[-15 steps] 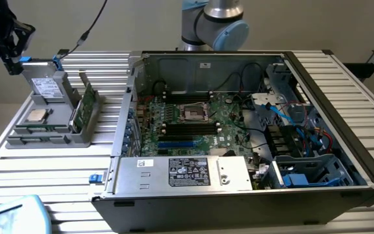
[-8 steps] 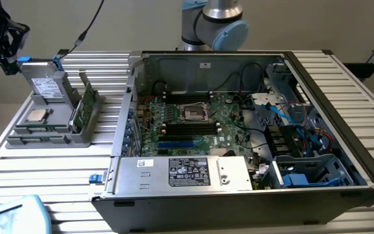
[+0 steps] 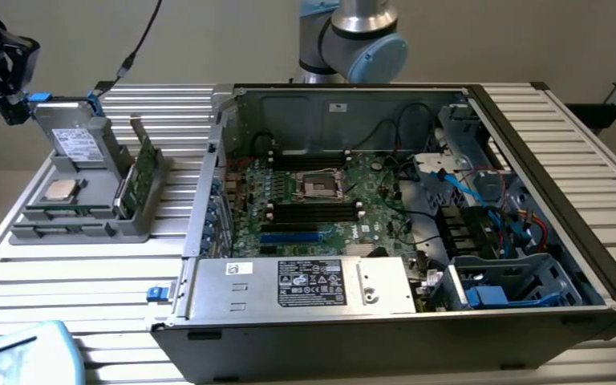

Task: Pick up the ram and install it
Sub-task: 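Reach for the ram, then pick up the ram and move it above insertion slot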

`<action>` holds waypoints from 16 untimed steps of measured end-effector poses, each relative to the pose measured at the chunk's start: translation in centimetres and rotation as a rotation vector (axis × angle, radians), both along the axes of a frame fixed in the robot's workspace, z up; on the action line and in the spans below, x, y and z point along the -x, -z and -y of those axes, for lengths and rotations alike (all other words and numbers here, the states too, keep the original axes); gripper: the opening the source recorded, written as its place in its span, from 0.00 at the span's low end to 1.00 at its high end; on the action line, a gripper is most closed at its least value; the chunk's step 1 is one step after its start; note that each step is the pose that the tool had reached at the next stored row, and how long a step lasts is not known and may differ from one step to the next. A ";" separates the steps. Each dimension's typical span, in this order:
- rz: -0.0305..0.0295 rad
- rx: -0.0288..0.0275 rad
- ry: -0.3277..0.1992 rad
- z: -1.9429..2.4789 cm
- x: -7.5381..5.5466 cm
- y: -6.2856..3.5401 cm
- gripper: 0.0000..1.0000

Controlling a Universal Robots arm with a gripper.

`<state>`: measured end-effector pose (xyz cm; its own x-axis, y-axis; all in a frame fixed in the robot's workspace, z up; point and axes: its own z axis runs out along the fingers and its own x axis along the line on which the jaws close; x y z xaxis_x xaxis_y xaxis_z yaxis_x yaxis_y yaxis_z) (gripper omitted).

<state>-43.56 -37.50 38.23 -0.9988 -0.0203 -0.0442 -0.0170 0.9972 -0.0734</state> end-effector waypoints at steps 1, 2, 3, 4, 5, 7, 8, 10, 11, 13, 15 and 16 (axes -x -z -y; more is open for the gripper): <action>0.0040 -0.0053 0.000 0.00 0.0 0.01 0.11; 0.0068 -0.0160 0.000 -0.01 0.0 0.03 0.11; 0.0082 -0.0268 0.000 -0.02 0.0 0.05 0.11; 0.0086 -0.0381 0.000 -0.01 0.1 0.06 0.11; 0.0087 -0.0501 0.000 -0.01 0.1 0.08 0.11; 0.0086 -0.0609 0.000 -0.01 0.1 0.09 0.11; 0.0070 -0.0649 0.000 -0.01 0.1 0.08 0.11; -0.0071 -0.0696 0.001 -0.01 0.1 0.09 0.11; -0.0167 -0.0728 0.001 -0.01 0.1 0.09 0.11; -0.0239 -0.0768 0.001 -0.01 0.2 0.10 0.11; -0.0251 -0.0768 0.002 -0.01 0.2 0.09 0.11; -0.0262 -0.0768 0.002 -0.01 0.2 0.09 0.11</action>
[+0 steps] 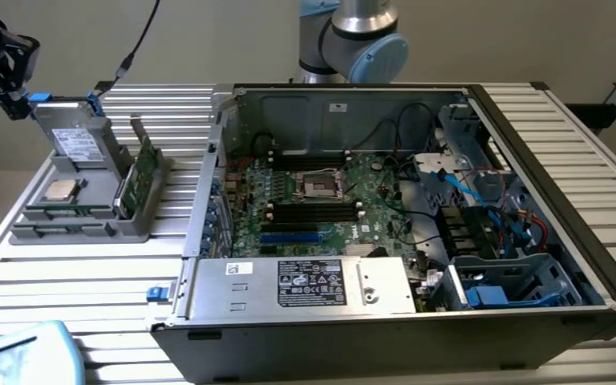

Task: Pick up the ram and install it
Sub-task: 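Pick up the ram and move it above insertion slot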

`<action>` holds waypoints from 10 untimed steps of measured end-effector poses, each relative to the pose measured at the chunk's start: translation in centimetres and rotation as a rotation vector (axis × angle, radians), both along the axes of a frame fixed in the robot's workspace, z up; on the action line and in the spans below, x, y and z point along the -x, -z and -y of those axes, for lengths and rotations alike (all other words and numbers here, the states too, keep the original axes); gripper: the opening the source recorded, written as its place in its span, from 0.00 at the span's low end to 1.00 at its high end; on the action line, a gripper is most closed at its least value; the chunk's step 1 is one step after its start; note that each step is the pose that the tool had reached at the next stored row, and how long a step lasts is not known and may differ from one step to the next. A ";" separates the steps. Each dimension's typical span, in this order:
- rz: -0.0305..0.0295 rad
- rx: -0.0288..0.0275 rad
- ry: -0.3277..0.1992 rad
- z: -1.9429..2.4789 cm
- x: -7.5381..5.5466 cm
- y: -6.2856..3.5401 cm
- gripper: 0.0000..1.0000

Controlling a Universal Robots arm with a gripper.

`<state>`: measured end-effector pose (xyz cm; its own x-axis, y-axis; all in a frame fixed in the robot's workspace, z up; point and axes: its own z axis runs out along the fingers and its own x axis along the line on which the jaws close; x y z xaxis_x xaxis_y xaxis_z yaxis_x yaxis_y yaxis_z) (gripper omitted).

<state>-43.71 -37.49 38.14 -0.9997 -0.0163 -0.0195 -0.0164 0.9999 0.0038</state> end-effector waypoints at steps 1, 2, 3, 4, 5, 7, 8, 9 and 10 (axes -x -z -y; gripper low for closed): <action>-0.0002 0.0000 0.000 0.00 0.0 0.00 0.11; -0.0004 0.0000 0.000 0.00 0.0 0.00 0.11; -0.0007 0.0000 0.000 0.00 0.0 0.00 0.11; -0.0009 0.0000 0.000 0.00 0.0 0.00 0.11; -0.0011 0.0000 0.000 0.00 0.0 0.00 0.11; -0.0015 0.0000 0.000 0.00 0.0 0.00 0.11; -0.0015 0.0000 0.000 0.00 0.0 0.00 0.11; -0.0016 0.0000 0.000 0.00 0.0 0.00 0.11; -0.0016 0.0000 0.000 0.00 0.0 0.00 0.11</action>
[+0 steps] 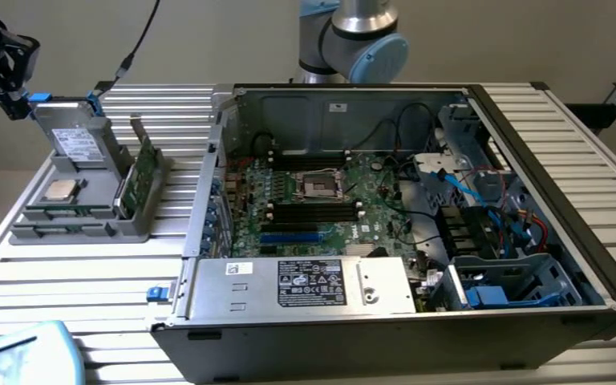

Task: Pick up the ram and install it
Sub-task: 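Pick up the ram and move it above insertion slot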

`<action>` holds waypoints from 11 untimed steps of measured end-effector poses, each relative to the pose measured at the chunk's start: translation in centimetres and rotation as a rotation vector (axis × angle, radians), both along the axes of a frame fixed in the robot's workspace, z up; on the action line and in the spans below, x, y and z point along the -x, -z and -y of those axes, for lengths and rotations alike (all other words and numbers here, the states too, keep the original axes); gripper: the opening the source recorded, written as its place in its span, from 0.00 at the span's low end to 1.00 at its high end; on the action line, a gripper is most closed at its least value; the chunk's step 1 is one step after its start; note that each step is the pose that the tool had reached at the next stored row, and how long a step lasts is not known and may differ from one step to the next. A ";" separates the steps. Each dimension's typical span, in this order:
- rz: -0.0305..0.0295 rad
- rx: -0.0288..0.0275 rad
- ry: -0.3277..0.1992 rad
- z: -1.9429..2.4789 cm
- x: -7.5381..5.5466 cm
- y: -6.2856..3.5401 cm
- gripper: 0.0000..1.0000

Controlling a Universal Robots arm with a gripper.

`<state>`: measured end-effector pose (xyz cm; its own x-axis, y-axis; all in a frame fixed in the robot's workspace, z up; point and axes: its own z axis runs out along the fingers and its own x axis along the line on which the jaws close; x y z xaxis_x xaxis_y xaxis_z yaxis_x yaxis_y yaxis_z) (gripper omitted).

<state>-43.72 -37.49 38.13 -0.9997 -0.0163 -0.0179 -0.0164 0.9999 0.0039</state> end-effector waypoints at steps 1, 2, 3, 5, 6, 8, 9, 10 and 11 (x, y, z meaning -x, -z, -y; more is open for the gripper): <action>-0.0001 0.0000 -0.001 0.00 0.0 -0.01 0.11; -0.0002 0.0001 -0.011 0.01 0.0 -0.01 0.11; -0.0002 -0.0001 -0.024 0.00 0.0 -0.01 0.11; -0.0003 -0.0008 -0.048 0.00 0.1 0.00 0.11; -0.0003 -0.0010 -0.061 0.00 0.1 0.00 0.11; -0.0013 -0.0012 -0.089 0.00 0.1 0.02 0.11; -0.0022 -0.0012 -0.105 0.00 0.1 0.02 0.11; -0.0034 -0.0014 -0.121 0.00 0.2 0.03 0.11; -0.0047 -0.0018 -0.138 -0.01 0.2 0.05 0.11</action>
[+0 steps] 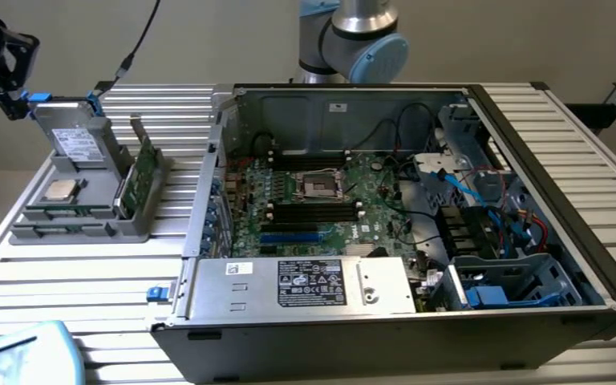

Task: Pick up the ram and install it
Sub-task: 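Pick up the ram and move it above insertion slot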

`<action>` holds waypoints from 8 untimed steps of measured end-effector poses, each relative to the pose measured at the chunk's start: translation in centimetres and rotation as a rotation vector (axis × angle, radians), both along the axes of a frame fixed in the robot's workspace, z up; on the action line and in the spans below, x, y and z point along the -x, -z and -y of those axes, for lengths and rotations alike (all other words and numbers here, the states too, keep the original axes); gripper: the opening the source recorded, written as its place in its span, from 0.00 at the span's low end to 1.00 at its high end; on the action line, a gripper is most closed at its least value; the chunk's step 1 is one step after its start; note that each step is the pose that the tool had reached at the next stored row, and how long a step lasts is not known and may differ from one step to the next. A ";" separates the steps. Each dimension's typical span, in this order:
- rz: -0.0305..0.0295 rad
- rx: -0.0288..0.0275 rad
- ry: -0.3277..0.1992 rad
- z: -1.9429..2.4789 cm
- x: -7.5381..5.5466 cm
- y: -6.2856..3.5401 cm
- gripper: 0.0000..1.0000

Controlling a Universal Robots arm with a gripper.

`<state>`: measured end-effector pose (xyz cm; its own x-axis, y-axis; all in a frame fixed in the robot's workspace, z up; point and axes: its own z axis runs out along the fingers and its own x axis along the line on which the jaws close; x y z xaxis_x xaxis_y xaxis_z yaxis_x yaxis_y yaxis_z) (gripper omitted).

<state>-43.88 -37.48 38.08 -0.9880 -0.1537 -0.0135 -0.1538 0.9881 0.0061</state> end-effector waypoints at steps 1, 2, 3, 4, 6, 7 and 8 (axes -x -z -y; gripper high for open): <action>-0.0012 -0.0002 -0.015 0.00 0.0 0.02 0.11; -0.0026 -0.0004 -0.031 0.01 0.0 0.03 0.11; -0.0041 -0.0004 -0.048 0.01 0.0 0.04 0.11; -0.0055 -0.0005 -0.065 0.01 0.0 0.06 0.11; -0.0085 -0.0005 -0.099 0.01 0.0 0.08 0.11; -0.0103 -0.0004 -0.117 0.01 0.0 0.09 0.11; -0.0119 -0.0004 -0.134 0.01 0.0 0.11 0.11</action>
<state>-43.89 -37.49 37.97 -0.9587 -0.2844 -0.0020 -0.2844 0.9587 0.0091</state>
